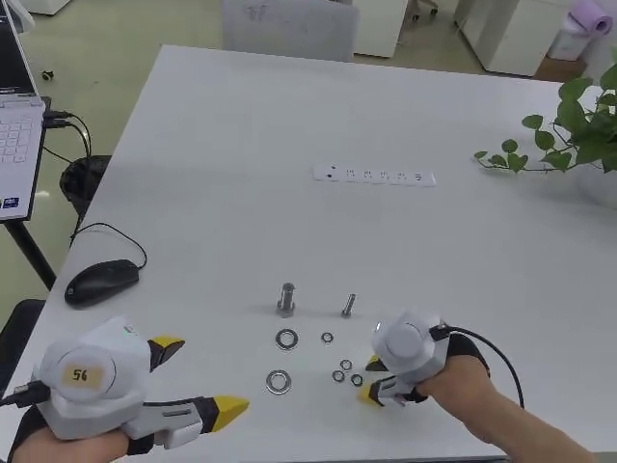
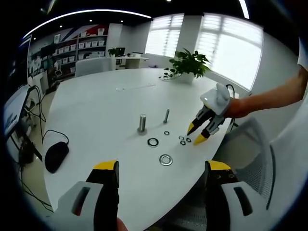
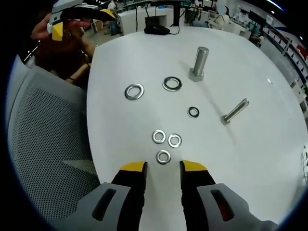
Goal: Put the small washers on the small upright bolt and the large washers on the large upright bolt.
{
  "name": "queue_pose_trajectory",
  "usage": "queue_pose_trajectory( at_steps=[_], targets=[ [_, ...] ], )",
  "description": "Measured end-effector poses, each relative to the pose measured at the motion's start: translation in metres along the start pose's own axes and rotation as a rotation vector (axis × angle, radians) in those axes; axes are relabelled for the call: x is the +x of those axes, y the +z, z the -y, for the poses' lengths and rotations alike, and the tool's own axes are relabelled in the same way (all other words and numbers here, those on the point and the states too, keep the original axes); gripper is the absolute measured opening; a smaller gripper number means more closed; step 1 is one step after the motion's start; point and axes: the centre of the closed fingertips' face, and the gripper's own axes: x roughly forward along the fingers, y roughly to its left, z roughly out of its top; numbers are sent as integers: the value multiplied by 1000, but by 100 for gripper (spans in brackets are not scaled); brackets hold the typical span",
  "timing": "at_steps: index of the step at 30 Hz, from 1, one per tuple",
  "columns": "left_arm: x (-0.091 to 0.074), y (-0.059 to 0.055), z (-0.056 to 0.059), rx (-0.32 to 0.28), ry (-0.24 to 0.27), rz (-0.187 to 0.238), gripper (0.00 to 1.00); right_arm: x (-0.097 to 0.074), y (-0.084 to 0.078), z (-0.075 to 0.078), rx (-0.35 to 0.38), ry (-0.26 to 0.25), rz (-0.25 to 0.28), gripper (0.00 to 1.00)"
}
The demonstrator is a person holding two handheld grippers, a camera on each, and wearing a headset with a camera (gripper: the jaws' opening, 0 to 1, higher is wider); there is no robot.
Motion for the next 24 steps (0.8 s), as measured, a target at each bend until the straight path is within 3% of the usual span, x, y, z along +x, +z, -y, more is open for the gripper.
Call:
queue_pose_trajectory(
  at_steps=[4, 14, 18, 24],
  targets=[
    [0, 1, -1, -3, 2, 4, 72, 3, 7, -4, -44, 4, 20, 26],
    [0, 2, -2, -10, 7, 8, 72, 2, 9, -4, -58, 10, 51, 22],
    [0, 1, -2, -11, 3, 6, 71, 3, 7, -2, -96, 9, 31, 15],
    [1, 3, -1, -12, 4, 11, 71, 3, 7, -2, -93, 9, 10, 14]
  ],
)
